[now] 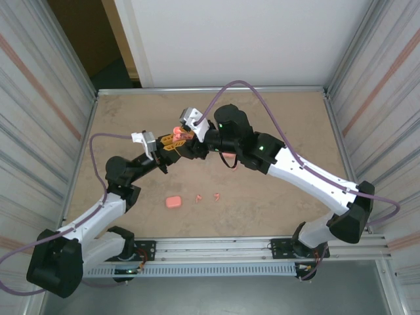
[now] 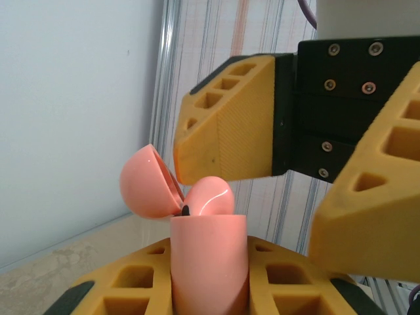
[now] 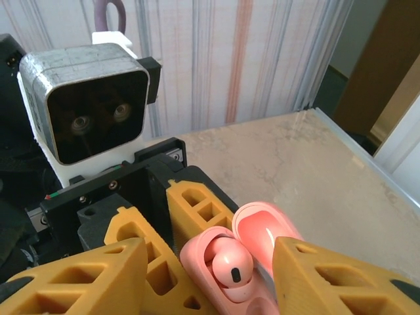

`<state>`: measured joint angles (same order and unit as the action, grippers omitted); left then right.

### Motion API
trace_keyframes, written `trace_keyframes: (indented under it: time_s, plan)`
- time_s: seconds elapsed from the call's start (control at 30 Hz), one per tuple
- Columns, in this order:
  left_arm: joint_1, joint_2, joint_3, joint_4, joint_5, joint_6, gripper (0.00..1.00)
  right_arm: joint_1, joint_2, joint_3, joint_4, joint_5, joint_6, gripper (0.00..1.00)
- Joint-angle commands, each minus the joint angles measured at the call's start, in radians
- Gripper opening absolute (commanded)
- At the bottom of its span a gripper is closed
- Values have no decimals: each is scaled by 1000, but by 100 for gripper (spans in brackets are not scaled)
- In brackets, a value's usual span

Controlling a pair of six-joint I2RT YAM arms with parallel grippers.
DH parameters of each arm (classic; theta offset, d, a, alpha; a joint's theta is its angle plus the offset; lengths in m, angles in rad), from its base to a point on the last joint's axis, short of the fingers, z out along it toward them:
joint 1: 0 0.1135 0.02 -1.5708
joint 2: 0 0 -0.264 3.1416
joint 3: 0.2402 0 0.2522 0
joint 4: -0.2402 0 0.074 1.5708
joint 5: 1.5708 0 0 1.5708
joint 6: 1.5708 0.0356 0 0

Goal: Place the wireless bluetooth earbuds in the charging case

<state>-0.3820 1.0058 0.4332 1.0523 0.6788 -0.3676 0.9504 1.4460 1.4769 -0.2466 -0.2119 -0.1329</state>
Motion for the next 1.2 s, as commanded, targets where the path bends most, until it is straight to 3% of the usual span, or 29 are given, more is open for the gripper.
trace_keyframes:
  time_s: [0.0, 0.2, 0.43, 0.63, 1.17]
  plan:
    - [-8, -25, 5, 43, 0, -5, 0, -14, -37, 36, 3, -23, 22, 61]
    - [-8, -32, 4, 37, -1, -4, 0, -45, -85, -9, 50, -36, 69, 79]
    - [-9, -36, 4, 35, -5, -3, 0, -106, -159, -88, 115, -47, 139, 86]
    - [-9, -43, 7, 37, -7, -3, 0, -159, -209, -145, 132, -43, 187, 100]
    - [-9, -83, 17, 8, -24, 12, 0, -292, -295, -283, 87, 1, 367, 99]
